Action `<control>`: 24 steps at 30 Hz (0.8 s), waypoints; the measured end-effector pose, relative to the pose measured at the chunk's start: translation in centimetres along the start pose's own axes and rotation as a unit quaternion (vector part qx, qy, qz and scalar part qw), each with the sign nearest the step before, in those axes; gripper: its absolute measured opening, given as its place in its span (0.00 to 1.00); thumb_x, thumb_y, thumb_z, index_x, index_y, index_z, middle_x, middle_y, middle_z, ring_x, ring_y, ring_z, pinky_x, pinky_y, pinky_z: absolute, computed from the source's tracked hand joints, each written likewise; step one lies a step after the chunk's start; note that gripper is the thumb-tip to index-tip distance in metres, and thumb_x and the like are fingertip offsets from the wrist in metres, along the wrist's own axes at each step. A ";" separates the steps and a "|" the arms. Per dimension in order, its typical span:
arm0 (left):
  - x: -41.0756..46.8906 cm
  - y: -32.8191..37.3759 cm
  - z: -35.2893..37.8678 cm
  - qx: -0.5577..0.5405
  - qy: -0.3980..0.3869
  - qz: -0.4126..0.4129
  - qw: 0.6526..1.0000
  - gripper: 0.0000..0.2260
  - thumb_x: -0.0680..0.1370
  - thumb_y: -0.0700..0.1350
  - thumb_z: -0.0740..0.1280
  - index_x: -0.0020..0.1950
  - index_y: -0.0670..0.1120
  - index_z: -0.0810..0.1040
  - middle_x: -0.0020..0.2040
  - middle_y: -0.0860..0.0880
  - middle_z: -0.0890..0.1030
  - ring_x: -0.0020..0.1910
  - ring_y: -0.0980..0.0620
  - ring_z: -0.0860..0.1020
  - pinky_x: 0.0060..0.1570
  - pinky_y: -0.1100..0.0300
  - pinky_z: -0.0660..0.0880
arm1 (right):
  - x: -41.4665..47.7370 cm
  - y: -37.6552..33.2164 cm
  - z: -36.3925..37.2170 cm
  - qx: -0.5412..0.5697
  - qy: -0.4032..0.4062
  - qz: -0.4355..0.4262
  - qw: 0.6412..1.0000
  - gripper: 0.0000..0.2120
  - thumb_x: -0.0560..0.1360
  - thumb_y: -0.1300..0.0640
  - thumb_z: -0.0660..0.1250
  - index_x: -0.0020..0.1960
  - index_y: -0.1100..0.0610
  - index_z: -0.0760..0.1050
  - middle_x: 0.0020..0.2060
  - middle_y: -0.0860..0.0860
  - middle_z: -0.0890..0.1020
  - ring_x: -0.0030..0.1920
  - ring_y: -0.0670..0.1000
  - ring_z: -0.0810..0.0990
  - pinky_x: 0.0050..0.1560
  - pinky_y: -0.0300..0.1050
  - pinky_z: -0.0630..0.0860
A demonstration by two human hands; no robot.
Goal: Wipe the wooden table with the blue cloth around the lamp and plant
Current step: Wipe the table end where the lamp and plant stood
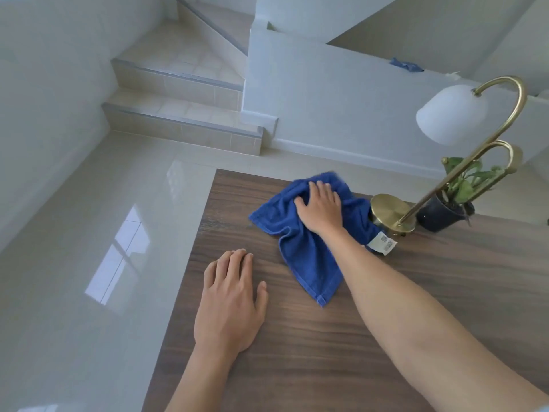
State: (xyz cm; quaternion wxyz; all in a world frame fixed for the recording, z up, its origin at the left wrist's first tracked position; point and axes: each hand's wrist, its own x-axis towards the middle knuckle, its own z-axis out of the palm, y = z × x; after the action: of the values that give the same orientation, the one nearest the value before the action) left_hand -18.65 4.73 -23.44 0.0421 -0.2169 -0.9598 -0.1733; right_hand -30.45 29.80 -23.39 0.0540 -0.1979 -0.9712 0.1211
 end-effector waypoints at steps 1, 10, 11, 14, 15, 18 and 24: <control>-0.1 0.1 0.1 0.000 0.001 -0.001 1.000 0.23 0.77 0.54 0.59 0.67 0.43 0.73 0.66 0.46 0.74 0.68 0.46 0.69 0.69 0.50 0.61 | -0.3 -0.9 0.0 0.018 0.004 -0.028 0.999 0.26 0.78 0.44 0.57 0.70 0.56 0.66 0.71 0.54 0.69 0.72 0.57 0.65 0.72 0.53 0.60; -0.1 -0.1 0.2 -0.018 0.016 0.003 1.000 0.22 0.77 0.54 0.59 0.65 0.44 0.75 0.66 0.47 0.75 0.68 0.47 0.70 0.68 0.52 0.60 | -1.0 0.4 0.1 0.051 0.096 -0.009 0.994 0.15 0.76 0.49 0.62 0.55 0.59 0.74 0.56 0.53 0.77 0.59 0.56 0.73 0.58 0.50 0.69; -0.2 0.0 0.1 -0.020 0.016 0.006 1.000 0.21 0.77 0.54 0.59 0.65 0.44 0.75 0.65 0.48 0.75 0.68 0.47 0.70 0.68 0.53 0.60 | -1.4 0.2 0.1 0.055 0.092 -0.042 0.993 0.13 0.75 0.50 0.63 0.52 0.59 0.74 0.53 0.53 0.78 0.56 0.56 0.74 0.55 0.50 0.69; -0.4 0.0 -0.5 -0.099 0.019 0.001 0.995 0.20 0.76 0.54 0.60 0.64 0.47 0.75 0.64 0.51 0.75 0.68 0.50 0.69 0.69 0.57 0.59 | -2.6 0.7 0.1 0.042 0.075 -0.130 0.988 0.08 0.74 0.52 0.63 0.45 0.57 0.73 0.46 0.51 0.78 0.50 0.56 0.75 0.50 0.48 0.68; -0.6 -0.1 -0.9 -0.151 0.023 -0.012 0.988 0.19 0.76 0.54 0.59 0.64 0.48 0.74 0.63 0.53 0.75 0.68 0.52 0.68 0.69 0.60 0.59 | -2.4 0.9 0.1 0.043 0.065 -0.122 0.989 0.08 0.74 0.52 0.63 0.47 0.57 0.73 0.48 0.52 0.78 0.52 0.56 0.75 0.52 0.48 0.68; -2.5 -1.6 -1.8 -0.147 0.020 -0.008 0.989 0.22 0.77 0.54 0.59 0.68 0.48 0.73 0.67 0.55 0.74 0.71 0.55 0.66 0.71 0.63 0.56 | -1.2 -1.2 0.4 0.013 0.006 -0.046 0.999 0.23 0.78 0.48 0.56 0.69 0.59 0.67 0.69 0.55 0.70 0.71 0.57 0.65 0.72 0.53 0.60; -5.3 -2.7 -1.8 -0.022 -0.027 0.028 0.999 0.25 0.81 0.56 0.57 0.74 0.45 0.68 0.75 0.50 0.67 0.76 0.53 0.60 0.75 0.58 0.49 | -5.2 -8.7 1.7 -0.027 -0.106 -0.233 0.966 0.34 0.78 0.36 0.48 0.78 0.54 0.56 0.79 0.51 0.55 0.79 0.54 0.49 0.77 0.56 0.45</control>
State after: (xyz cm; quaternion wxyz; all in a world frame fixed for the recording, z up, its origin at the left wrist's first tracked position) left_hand -14.99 -0.32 -23.43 0.0158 -0.2494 -0.9501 -0.1869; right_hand -29.21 19.57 -23.09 -0.0283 0.0462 -0.9936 0.0989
